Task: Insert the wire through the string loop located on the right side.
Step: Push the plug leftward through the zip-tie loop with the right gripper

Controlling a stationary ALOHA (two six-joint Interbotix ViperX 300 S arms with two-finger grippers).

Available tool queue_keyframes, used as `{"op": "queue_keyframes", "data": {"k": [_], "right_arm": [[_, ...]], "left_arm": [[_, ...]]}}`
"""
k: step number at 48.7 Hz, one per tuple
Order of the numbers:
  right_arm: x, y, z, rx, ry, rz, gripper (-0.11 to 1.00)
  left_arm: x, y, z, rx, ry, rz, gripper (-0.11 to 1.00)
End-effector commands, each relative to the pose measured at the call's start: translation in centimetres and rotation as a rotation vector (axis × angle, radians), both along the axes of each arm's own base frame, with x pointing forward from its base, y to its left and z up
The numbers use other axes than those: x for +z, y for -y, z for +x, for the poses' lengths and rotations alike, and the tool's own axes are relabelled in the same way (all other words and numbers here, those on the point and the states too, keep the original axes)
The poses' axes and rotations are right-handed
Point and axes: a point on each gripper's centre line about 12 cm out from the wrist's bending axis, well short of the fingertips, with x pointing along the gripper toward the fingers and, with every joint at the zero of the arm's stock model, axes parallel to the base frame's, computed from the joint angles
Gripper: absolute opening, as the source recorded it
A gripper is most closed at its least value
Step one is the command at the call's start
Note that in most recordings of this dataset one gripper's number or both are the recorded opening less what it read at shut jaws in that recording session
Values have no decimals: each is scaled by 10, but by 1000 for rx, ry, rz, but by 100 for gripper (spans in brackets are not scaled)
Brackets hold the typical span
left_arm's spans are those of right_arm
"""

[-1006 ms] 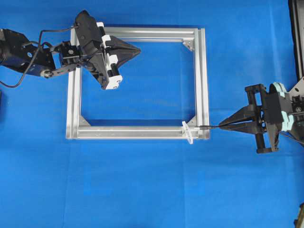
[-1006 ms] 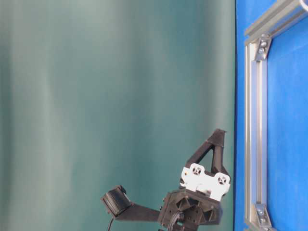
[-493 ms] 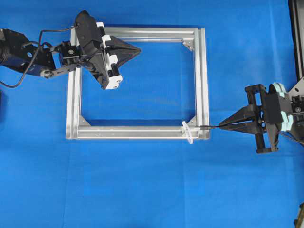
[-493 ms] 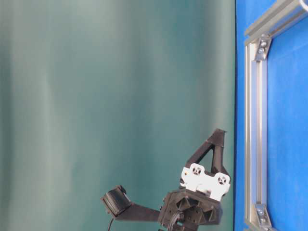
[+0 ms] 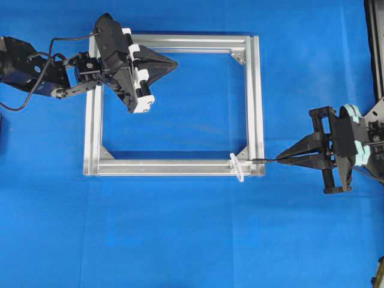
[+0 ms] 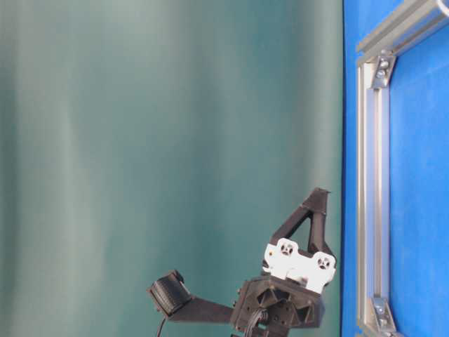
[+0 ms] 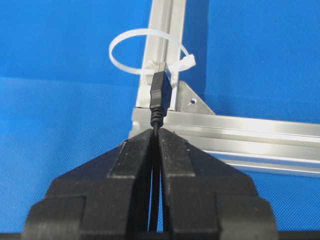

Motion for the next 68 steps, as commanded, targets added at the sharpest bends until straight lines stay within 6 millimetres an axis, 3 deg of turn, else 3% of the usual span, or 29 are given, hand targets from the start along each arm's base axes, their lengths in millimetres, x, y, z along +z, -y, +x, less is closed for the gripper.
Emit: {"op": "queue_keyframes", "data": {"k": [1, 18, 48, 68], "right_arm": [[5, 0, 4, -3, 24, 4, -3], [5, -4, 17, -1, 38, 0, -3], [3, -21, 75, 25, 51, -21, -3], [3, -22, 80, 26, 52, -28, -3]], "left_arm": [[16, 0, 4, -4, 47, 14, 0], [16, 0, 4, -4, 48, 12, 0], [16, 0, 4, -5, 47, 15, 0], [15, 4, 5, -13, 45, 11, 0]]}}
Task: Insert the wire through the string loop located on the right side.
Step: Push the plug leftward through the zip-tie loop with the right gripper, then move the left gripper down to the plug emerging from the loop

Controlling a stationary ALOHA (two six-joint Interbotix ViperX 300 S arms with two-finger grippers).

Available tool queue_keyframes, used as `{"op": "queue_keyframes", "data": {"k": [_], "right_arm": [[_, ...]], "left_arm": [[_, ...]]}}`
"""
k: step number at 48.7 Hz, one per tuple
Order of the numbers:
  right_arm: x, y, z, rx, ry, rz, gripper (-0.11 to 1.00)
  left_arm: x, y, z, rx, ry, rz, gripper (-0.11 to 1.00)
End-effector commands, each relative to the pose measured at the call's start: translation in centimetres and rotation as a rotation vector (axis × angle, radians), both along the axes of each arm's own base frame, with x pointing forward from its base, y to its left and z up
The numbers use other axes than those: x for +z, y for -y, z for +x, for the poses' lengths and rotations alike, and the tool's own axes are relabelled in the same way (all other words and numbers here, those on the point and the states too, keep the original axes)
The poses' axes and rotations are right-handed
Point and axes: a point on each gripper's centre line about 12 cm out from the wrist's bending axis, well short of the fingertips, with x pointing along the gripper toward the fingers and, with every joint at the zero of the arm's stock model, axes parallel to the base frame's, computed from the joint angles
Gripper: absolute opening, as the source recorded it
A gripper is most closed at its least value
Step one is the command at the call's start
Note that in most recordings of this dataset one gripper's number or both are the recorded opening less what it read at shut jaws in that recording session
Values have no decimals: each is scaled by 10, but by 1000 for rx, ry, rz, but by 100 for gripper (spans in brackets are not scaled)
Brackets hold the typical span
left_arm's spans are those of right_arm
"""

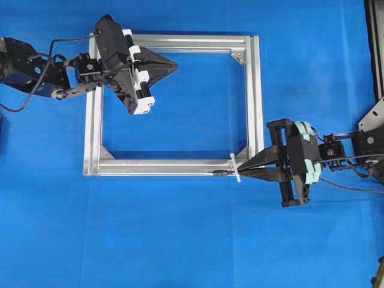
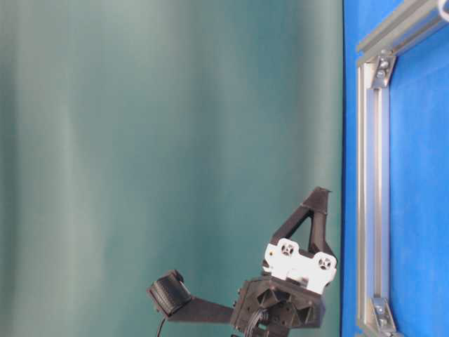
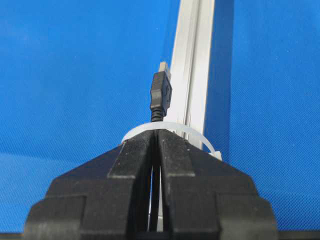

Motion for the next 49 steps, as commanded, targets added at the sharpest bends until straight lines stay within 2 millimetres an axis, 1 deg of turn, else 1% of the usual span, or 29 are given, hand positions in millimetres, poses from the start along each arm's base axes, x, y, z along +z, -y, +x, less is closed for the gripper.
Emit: {"op": "queue_keyframes", "data": {"k": [1, 9, 15, 19, 24, 33, 34, 35, 38, 42, 45, 49], "right_arm": [[8, -1, 5, -1, 33, 6, -3], [7, -1, 4, -1, 32, 6, -3], [7, -1, 5, -2, 31, 7, -3], [7, -1, 4, -1, 32, 6, -3], [7, -1, 4, -1, 32, 6, -3], [7, -1, 4, -1, 32, 6, -3], [7, -1, 5, -2, 31, 7, -3], [7, -1, 4, -1, 32, 6, -3], [7, -1, 4, -1, 32, 6, -3], [7, -1, 4, 0, 32, 5, -3], [7, 0, 5, -2, 32, 4, -3], [7, -1, 4, 0, 32, 5, -3]], "left_arm": [[16, 1, 4, -7, 46, 12, 0], [15, 7, 5, -23, 43, 11, 0], [13, 20, 7, -57, 39, 8, 0], [11, 36, 8, -97, 33, 3, 0], [8, 62, 9, -162, 18, -11, 0], [2, 113, 6, -286, -3, -55, 0], [1, 122, 5, -309, -6, -61, 0], [1, 124, 5, -314, -6, -62, 0], [1, 144, 3, -363, -7, -73, 0], [1, 163, 1, -415, -8, -76, 0], [3, 174, 1, -441, -3, -76, 0], [4, 178, 2, -451, 1, -76, 0]]}}
